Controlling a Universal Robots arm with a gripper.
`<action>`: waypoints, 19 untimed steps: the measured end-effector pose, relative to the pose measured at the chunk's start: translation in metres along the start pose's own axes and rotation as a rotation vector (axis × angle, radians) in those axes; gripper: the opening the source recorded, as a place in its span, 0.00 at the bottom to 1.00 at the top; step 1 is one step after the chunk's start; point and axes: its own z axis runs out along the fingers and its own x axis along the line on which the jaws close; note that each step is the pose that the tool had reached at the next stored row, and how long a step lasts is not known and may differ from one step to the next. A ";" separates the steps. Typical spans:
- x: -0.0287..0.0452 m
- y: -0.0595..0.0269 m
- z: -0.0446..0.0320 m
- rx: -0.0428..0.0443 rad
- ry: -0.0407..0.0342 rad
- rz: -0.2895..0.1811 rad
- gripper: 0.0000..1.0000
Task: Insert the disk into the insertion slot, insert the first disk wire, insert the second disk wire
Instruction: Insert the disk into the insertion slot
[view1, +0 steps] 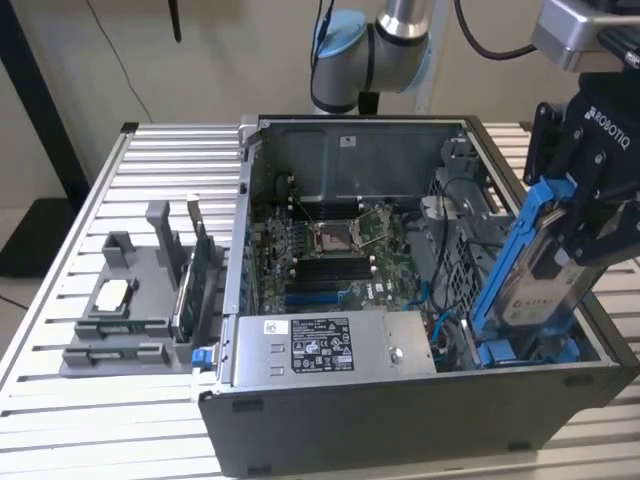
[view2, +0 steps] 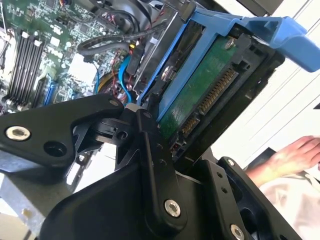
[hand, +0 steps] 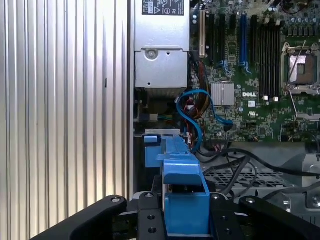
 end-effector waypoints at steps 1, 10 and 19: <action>0.0000 -0.0001 0.0008 0.0000 -0.0040 0.000 0.33; 0.0001 -0.0033 0.0094 -0.0006 -0.0150 -0.001 0.33; 0.0002 -0.0041 0.0229 -0.0007 -0.0224 -0.001 0.33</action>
